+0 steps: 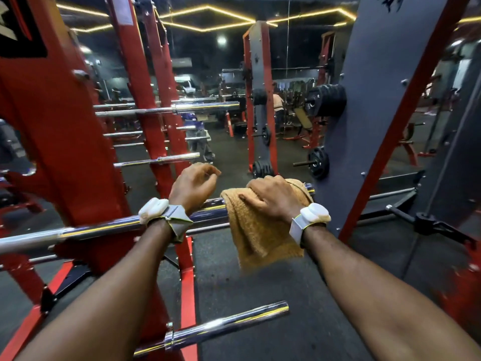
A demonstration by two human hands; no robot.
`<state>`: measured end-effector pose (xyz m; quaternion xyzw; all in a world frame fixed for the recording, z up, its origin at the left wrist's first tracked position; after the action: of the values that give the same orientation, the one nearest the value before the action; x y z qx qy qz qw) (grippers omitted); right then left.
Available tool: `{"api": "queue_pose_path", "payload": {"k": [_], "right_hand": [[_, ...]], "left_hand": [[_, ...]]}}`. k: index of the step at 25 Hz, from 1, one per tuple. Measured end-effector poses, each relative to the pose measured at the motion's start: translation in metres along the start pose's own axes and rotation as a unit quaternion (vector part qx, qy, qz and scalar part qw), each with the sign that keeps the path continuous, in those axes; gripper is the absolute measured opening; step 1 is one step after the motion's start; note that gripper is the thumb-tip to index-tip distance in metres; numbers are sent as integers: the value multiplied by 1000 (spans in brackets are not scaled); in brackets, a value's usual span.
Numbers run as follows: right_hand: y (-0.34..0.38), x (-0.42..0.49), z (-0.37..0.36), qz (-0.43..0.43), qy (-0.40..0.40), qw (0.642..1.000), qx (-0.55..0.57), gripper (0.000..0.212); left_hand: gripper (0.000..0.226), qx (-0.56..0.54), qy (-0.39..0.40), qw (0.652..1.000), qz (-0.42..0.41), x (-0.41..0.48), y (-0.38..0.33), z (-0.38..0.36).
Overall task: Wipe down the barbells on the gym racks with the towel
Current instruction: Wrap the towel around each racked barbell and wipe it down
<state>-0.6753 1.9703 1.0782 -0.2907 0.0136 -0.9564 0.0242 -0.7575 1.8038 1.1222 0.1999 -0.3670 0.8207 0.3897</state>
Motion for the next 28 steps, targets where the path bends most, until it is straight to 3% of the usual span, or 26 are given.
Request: {"api": "queue_pose_path", "payload": {"k": [5, 8, 11, 15, 16, 20, 23, 25, 28], "right_hand": [[-82, -25, 9, -46, 64, 997, 6, 77], [-141, -45, 3, -142, 94, 973, 158, 87], [-179, -78, -16, -251, 96, 900, 344, 88], [-182, -97, -31, -247, 93, 766, 586, 57], [-181, -96, -27, -238, 78, 759, 601, 57], [-203, -88, -5, -232, -34, 784, 574, 69], [-246, -103, 12, -345, -142, 690, 620, 58], [-263, -110, 26, -367, -186, 627, 661, 44], [-277, -119, 48, -376, -216, 597, 675, 16]], "left_hand": [[44, 40, 125, 991, -24, 28, -75, -95], [45, 124, 213, 968, -40, 35, -114, -144], [49, 136, 208, 968, -23, 39, -122, -150], [47, 140, 218, 966, -3, 43, -124, -158], [45, 135, 217, 967, -7, 44, -124, -160], [46, 89, 205, 974, -31, 52, -132, -156], [44, 26, 177, 983, -41, 64, -148, -158], [42, -12, 163, 984, -65, 71, -166, -164], [46, -43, 178, 978, -97, 81, -192, -185]]}}
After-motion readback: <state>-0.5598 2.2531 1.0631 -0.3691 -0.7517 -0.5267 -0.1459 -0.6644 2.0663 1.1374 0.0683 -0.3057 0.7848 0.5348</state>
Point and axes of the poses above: each hand's wrist, its own x-axis towards the middle knuckle, its own z-axis out of the back of the hand, y = z × x, the point moved 9 cm from there along x, towards the middle knuckle, and after that the axes turned 4 degrees about x, right-handed, at the moved point
